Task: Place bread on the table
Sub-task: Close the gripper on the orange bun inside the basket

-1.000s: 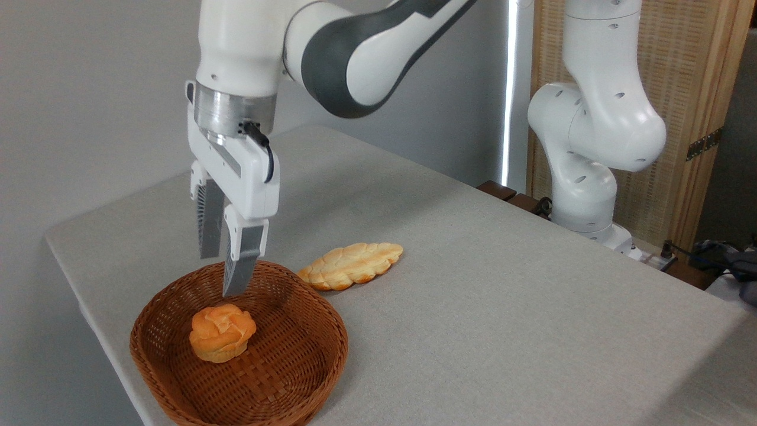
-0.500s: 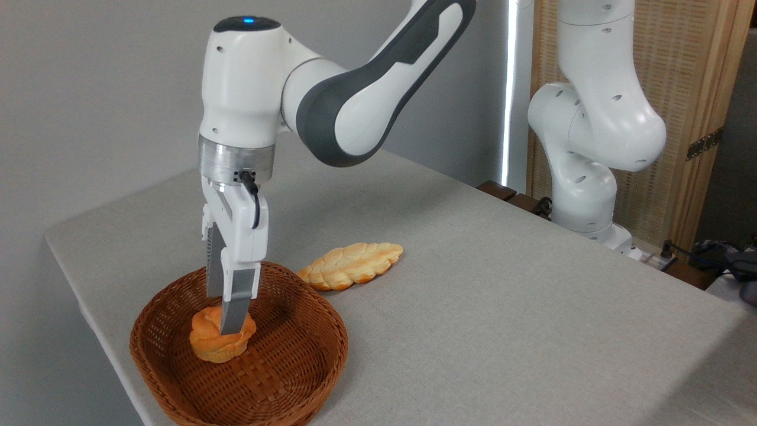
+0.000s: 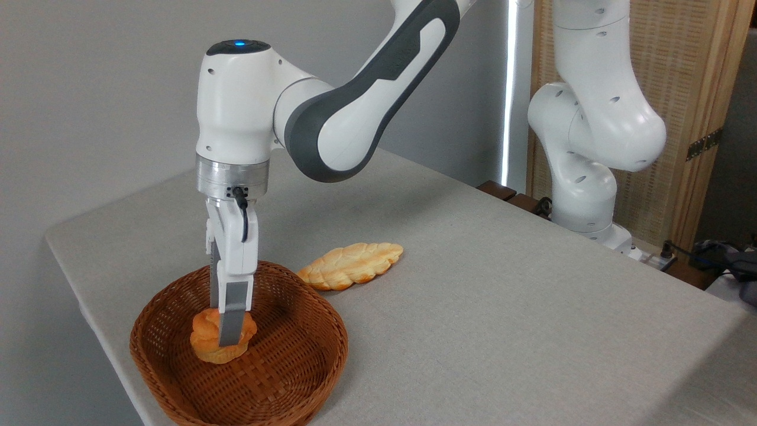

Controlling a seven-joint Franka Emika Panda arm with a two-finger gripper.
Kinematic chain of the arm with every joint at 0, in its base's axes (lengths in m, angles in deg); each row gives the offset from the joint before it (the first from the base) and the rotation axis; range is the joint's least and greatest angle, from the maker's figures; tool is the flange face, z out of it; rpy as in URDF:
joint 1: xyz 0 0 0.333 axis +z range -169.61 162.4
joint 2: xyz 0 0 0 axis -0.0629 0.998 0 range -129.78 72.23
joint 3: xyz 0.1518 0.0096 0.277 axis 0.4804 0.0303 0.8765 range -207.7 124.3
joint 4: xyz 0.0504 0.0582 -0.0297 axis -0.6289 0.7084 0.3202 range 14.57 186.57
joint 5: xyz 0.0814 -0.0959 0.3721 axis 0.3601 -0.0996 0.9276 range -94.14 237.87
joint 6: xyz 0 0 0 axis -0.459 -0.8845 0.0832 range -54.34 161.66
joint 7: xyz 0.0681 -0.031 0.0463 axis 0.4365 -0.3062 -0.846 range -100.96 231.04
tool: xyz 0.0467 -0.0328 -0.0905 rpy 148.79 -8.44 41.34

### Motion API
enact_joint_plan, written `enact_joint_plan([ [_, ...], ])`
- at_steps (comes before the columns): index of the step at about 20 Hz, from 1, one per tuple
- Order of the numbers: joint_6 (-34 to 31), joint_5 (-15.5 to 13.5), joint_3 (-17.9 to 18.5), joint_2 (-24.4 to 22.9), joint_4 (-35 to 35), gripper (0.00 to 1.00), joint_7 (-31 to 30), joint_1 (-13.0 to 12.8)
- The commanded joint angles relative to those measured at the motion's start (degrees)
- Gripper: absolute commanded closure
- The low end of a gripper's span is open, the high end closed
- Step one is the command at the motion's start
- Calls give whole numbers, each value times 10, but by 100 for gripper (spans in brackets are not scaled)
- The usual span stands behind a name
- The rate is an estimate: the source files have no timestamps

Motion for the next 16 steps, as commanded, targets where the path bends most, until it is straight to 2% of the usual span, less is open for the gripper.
enact_joint_plan([
  [1, 12, 13, -1, 1, 0, 0, 5, 2],
  [6, 32, 16, -1, 14, 0, 0, 5, 2],
  [8, 35, 16, -2, 14, 0, 5, 5, 2],
  [9, 35, 16, -2, 14, 0, 12, 5, 2],
  [10, 35, 16, -2, 14, 0, 15, 5, 2],
  [11, 35, 16, -2, 14, 0, 32, 7, 2],
  [12, 35, 16, -2, 14, 0, 44, 15, 2],
  [16, 35, 16, -2, 14, 0, 56, 24, 2],
])
